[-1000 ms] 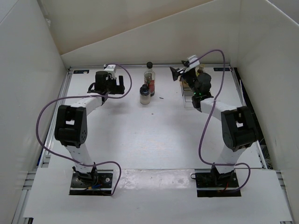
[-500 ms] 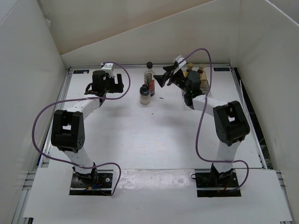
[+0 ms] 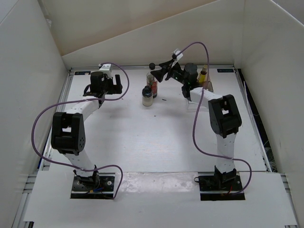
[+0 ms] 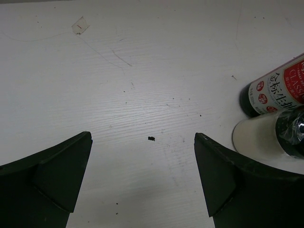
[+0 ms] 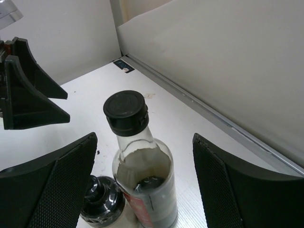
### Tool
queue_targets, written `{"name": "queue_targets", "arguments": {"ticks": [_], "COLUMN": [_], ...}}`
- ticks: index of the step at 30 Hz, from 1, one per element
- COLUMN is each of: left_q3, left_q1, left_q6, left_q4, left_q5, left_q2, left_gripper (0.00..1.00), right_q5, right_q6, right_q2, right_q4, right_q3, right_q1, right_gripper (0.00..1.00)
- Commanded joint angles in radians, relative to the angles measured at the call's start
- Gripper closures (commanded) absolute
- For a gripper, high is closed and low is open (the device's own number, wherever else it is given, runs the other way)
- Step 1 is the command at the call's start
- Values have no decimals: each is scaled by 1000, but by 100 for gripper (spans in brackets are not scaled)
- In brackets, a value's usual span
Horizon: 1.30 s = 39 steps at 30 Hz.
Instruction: Organize the condiment bottles
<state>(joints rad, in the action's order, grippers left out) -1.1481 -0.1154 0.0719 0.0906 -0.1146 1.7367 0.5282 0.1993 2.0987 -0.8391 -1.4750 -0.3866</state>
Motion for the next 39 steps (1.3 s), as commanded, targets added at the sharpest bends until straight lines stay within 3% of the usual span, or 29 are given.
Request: {"name": "queue_targets", "arguments": {"ticks": [1,24,28,30,39], "left_q3": [-4,11,14,14,16], "left_q1": [11,46,52,53,54], "left_q6": [5,14,17,16,19], "left_q4": [14,23,28,26,31], "left_q5": [-20,-28,-34,-34,-34], "left_q2": [-35,-37,-40,-39,-42], "left_gripper": [0,0,0,0,0], "right_q5": [36,122,121,118,127], "right_q6": [23,-35,-64,-81,-149], "right_q2": [17,153,153,158,164], "right_q4": [6,184,206,228,310], "right_q3": [-68,-314,-317,-333,-353], "right_q1": [-11,-52,-60,-60,-64], "right_gripper": [17,22,29,41,60]}}
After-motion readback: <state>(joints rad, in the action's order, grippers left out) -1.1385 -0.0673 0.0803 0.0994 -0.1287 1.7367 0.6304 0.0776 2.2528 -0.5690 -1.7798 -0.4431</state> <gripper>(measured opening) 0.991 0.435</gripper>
